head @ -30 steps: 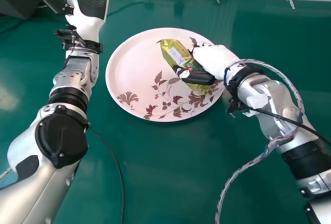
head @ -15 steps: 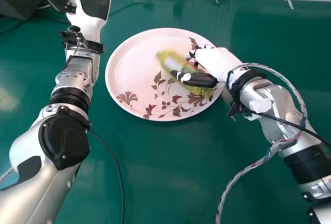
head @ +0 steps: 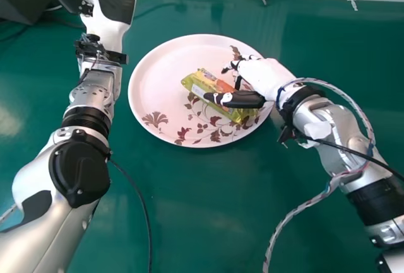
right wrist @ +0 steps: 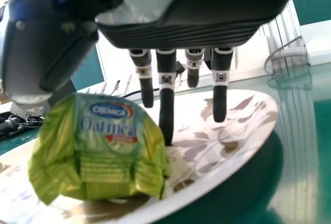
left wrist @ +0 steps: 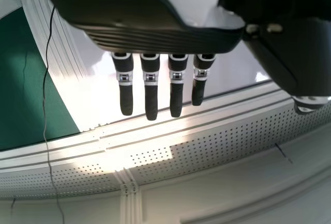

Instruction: Pick up biscuit and place it in the plate

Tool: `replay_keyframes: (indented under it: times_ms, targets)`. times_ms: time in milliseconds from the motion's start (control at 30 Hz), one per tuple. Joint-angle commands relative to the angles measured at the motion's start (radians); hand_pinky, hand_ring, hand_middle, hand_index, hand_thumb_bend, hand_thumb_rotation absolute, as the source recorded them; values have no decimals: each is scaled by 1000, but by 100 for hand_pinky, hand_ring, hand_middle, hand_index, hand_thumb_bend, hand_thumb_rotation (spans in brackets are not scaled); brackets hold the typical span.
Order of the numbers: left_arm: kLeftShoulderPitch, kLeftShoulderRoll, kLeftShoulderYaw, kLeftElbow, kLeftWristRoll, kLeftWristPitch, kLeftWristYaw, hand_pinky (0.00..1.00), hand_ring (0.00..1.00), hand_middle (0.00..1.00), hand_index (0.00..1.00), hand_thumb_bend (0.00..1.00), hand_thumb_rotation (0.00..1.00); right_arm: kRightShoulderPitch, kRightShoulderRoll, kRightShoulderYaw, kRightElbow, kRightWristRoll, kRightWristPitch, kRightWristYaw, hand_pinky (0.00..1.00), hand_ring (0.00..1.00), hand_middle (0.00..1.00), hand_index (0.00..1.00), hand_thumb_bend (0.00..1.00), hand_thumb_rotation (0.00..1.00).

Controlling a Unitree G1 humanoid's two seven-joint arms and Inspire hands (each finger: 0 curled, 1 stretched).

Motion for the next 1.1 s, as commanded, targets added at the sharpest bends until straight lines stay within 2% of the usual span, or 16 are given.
replay_keyframes:
  times_ms: [0,233,433,567,733,1067]
  targets:
    - [20,-5,-7,3,3,-2,2,79,81,86,92,90,34,51,-4,28,19,-13,16,39,64,89,94,91,95,73]
    - [20,-2,-18,1,15,-20,-12,79,81,87,92,92,31,71,-6,7,-48,-5,24,19,70,93,96,100,95,77]
    - [20,-2,-24,-1,23,-34,-21,78,81,87,93,95,27,95,6,-8,-84,-7,18,-33,73,95,98,100,94,74]
    - [21,-4,-32,-7,28,-50,-20,75,80,87,93,97,26,109,5,-15,-110,-18,9,-71,73,95,97,100,95,77]
    - [20,2,-30,-7,19,-35,-31,71,78,85,92,99,26,126,-1,-30,-140,-34,-20,-131,73,95,97,100,93,78]
    - [20,11,-25,-9,13,-27,-39,69,79,87,94,98,28,118,18,-48,-169,-31,-8,-117,73,94,99,100,91,80]
